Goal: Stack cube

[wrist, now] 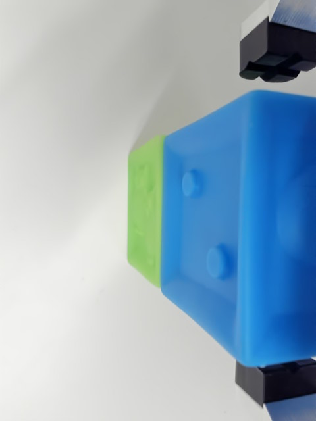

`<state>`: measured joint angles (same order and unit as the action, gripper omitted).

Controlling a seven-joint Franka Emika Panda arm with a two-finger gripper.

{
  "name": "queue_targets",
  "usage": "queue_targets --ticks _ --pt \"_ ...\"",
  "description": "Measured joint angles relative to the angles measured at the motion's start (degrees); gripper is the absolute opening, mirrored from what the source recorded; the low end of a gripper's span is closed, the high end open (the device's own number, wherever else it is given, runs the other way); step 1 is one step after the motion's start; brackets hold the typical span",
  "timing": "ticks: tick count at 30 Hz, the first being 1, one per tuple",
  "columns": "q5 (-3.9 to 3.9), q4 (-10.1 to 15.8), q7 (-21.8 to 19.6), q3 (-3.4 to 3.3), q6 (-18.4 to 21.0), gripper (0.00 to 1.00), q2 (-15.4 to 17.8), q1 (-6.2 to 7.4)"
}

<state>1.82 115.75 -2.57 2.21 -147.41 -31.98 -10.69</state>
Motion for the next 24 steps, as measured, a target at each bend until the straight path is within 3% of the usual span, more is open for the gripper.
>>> queue_targets --ticks 12,24 --pt "-0.01 0.0 0.0 0.0 0.3 1.0 0.4 0.0" --pt "-0.08 0.4 0.0 0.02 3.2 1.0 3.8 0.0"
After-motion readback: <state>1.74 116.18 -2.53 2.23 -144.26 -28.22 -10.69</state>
